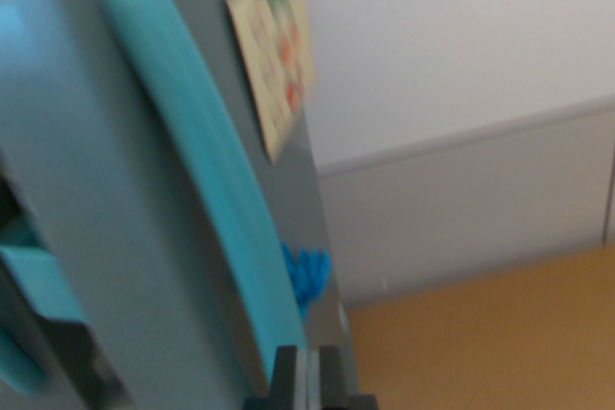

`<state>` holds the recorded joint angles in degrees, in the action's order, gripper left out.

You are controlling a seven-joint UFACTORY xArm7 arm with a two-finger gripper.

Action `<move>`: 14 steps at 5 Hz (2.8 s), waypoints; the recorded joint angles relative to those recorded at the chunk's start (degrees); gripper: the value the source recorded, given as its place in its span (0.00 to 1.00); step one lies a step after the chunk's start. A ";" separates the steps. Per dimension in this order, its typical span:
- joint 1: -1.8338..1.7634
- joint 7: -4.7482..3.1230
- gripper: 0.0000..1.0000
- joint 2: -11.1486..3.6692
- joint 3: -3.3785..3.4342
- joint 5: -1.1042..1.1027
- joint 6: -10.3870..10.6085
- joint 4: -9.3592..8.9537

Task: Close fridge door

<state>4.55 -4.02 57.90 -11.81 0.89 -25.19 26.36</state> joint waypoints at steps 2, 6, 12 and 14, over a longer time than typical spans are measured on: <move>0.00 0.00 1.00 -4.40 -0.31 0.00 0.01 1.17; 0.00 0.00 1.00 -12.20 -0.31 0.00 0.03 6.16; -0.02 0.00 1.00 -20.46 2.06 0.00 0.05 10.01; -0.02 0.00 1.00 -22.61 4.26 0.00 0.06 11.31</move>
<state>4.53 -4.02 35.29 -7.55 0.89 -25.13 37.67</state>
